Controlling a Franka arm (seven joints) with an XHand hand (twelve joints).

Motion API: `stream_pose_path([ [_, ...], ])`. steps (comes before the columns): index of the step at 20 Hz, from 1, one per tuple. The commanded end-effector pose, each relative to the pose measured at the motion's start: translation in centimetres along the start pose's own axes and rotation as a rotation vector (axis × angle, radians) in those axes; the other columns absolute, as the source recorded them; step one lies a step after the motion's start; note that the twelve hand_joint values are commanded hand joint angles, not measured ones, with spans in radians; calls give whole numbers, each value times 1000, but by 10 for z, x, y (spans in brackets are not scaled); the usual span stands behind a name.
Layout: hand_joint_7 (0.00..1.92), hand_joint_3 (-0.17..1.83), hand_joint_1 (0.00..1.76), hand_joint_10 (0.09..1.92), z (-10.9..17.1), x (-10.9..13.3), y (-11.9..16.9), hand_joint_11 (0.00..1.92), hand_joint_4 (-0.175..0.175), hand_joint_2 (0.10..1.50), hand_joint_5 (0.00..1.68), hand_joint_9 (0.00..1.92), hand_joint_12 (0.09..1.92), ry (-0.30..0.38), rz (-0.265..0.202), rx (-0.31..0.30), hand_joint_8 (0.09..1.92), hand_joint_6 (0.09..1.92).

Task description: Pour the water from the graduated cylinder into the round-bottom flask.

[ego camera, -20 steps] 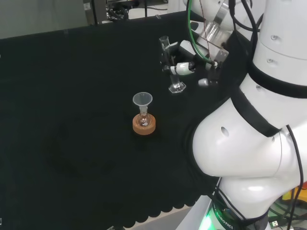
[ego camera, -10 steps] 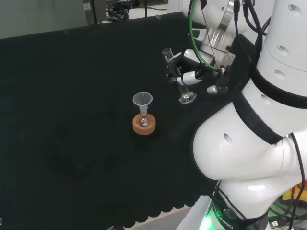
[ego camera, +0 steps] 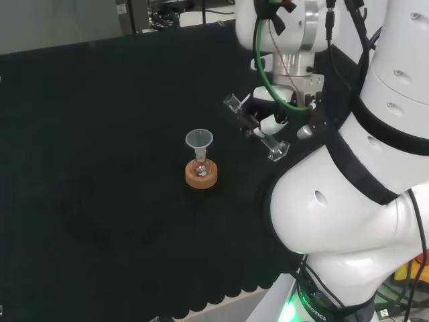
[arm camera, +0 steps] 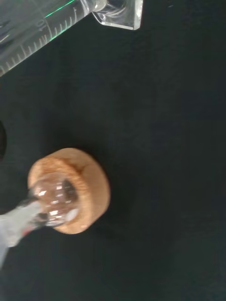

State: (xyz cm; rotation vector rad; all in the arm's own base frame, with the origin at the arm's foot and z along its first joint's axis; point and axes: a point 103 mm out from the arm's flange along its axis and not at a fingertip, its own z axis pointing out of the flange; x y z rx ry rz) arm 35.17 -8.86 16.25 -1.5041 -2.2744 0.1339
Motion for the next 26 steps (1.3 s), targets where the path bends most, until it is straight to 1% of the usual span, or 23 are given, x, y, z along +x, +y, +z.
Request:
stream_pose_path([
  [1,1027,-1,1265,159,5,18,0,1184,-175,1100,1001,1358,774,-89,-3,139,956,971],
  [4,1027,-1,1266,157,5,19,1,1185,-175,1100,1001,1360,773,-117,12,181,955,971],
  [6,1027,-1,1266,155,5,20,2,1186,-175,1100,1001,1361,773,-149,21,216,955,970],
  [8,1027,-1,1265,154,3,20,2,1187,-175,1100,1001,1362,772,-157,25,233,955,970],
  [12,1027,-1,1266,151,3,21,4,1187,-175,1100,1000,1363,771,-192,39,317,955,970],
  [15,1027,0,1265,149,2,20,3,1188,-175,1101,1000,1365,770,-198,49,343,956,971],
  [19,1026,0,1265,147,1,18,3,1190,-175,1101,999,1367,770,-200,61,361,957,972],
  [26,1025,0,1265,143,-3,18,1,1193,-175,1101,997,1370,768,-201,70,358,959,974],
])
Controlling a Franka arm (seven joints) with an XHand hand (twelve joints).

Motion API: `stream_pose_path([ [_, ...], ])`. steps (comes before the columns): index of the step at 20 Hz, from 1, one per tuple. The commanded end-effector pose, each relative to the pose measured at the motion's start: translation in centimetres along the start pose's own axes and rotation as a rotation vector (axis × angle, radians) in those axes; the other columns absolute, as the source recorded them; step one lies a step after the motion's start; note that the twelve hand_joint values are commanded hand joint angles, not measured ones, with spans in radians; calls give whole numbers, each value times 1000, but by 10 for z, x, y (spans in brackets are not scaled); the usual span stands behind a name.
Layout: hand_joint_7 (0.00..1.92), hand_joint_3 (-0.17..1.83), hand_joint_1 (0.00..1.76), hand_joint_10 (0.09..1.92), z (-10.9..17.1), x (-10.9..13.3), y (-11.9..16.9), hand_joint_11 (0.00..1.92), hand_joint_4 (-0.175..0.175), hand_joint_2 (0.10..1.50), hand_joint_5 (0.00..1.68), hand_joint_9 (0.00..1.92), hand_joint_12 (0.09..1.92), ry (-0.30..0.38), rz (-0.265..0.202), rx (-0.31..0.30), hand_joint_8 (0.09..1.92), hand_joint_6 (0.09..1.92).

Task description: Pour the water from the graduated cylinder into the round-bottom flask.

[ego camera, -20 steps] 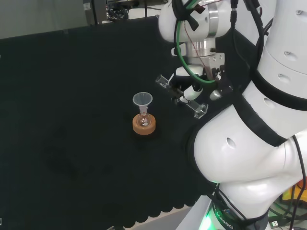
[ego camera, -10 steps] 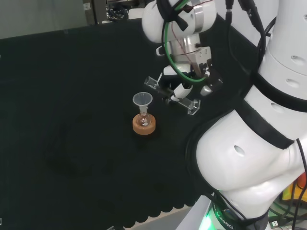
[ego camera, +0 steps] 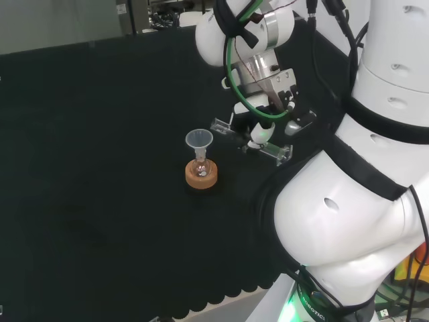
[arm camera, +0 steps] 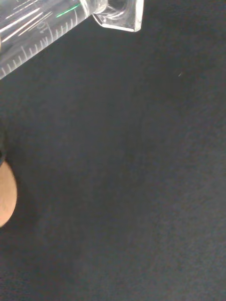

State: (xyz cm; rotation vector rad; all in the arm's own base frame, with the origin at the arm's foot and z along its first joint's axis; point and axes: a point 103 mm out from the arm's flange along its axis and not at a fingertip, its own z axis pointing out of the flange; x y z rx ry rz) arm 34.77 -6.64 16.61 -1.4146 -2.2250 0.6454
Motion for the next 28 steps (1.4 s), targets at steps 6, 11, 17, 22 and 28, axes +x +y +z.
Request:
stream_pose_path([
  [6,1025,0,1265,139,-7,-3,-8,1195,-175,1101,997,1373,767,-34,23,50,960,975],
  [11,1025,0,1265,136,-11,1,-10,1196,-175,1102,997,1374,765,-57,23,72,960,976],
  [17,1025,0,1265,133,-13,8,-7,1197,-175,1101,997,1376,764,-99,26,101,960,975],
  [22,1025,0,1265,129,-15,13,-6,1198,-175,1101,997,1378,762,-122,29,120,960,975],
  [28,1026,0,1265,126,-19,20,-4,1198,-175,1101,998,1380,761,-158,38,158,959,974],
])
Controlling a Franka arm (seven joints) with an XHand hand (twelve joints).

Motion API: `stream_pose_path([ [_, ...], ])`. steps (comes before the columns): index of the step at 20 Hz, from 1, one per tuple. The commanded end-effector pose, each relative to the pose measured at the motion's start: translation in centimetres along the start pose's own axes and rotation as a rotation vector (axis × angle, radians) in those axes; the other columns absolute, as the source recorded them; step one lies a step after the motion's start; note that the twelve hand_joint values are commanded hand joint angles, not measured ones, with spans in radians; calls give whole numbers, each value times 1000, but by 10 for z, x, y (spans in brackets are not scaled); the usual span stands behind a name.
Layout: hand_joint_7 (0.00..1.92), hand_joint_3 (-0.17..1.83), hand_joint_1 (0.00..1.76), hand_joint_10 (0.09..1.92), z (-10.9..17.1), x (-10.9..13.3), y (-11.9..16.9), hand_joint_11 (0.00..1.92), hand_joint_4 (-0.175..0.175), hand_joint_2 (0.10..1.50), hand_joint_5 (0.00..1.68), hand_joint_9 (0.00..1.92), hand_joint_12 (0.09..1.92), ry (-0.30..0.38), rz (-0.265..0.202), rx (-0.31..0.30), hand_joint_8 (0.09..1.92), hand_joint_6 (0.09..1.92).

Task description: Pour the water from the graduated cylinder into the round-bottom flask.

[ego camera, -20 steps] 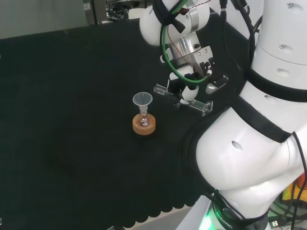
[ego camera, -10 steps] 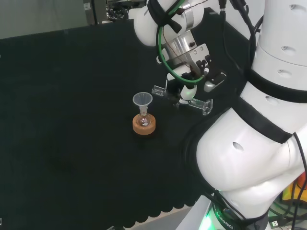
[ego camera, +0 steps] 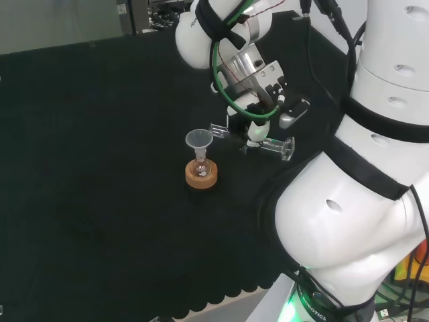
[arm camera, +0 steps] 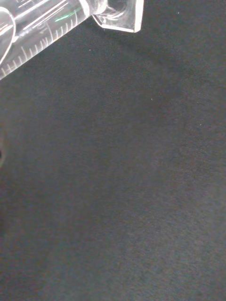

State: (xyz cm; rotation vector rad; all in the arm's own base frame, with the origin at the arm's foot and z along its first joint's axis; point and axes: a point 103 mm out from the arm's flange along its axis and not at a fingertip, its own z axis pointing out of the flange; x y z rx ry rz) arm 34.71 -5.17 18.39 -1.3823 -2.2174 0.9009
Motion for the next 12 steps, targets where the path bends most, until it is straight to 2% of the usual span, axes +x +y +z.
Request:
stream_pose_path([
  [1,1026,0,1265,125,-4,5,1,1199,-175,1101,998,1380,761,-31,7,34,959,974],
  [12,1027,0,1265,120,-14,5,-2,1202,-175,1101,999,1386,760,-77,53,70,957,973],
])
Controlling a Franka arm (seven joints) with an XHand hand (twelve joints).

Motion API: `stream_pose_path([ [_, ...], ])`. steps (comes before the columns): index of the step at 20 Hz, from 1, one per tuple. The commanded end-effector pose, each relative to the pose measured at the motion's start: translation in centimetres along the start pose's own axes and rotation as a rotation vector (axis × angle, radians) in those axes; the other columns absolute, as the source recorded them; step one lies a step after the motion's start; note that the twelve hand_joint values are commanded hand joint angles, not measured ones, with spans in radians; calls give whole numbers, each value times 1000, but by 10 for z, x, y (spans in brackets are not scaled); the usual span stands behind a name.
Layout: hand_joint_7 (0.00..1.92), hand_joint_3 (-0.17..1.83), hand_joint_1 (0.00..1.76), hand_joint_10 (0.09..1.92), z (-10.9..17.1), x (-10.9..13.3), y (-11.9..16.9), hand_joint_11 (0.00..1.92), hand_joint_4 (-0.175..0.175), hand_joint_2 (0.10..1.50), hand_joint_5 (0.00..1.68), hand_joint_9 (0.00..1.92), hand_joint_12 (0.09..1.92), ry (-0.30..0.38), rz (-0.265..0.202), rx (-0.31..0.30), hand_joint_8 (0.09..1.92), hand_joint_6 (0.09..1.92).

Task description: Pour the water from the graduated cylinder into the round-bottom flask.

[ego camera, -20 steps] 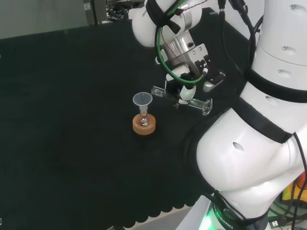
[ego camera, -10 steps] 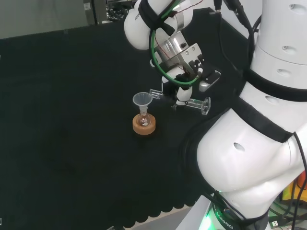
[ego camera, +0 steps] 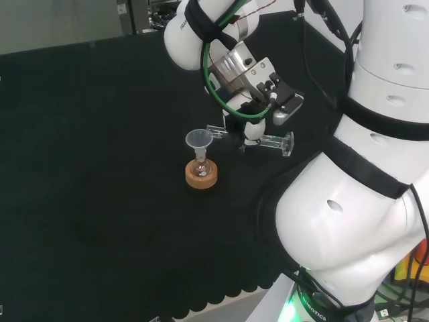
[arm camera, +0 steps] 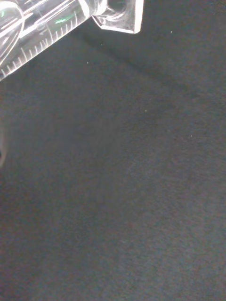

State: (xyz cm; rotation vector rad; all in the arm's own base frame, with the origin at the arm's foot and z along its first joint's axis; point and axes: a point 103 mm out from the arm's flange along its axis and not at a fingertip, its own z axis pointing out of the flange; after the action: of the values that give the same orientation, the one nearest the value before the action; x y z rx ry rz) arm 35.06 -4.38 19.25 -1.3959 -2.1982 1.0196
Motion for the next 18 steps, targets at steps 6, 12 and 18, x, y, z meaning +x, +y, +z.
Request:
stream_pose_path([
  [6,1028,0,1265,118,-8,1,-3,1205,-175,1100,999,1390,759,-46,38,57,956,972],
  [12,1028,0,1265,116,-9,2,-2,1208,-175,1100,1000,1393,758,-63,60,84,955,971],
  [18,1029,0,1266,113,-14,3,-5,1211,-175,1100,1000,1396,757,-55,86,98,954,970],
])
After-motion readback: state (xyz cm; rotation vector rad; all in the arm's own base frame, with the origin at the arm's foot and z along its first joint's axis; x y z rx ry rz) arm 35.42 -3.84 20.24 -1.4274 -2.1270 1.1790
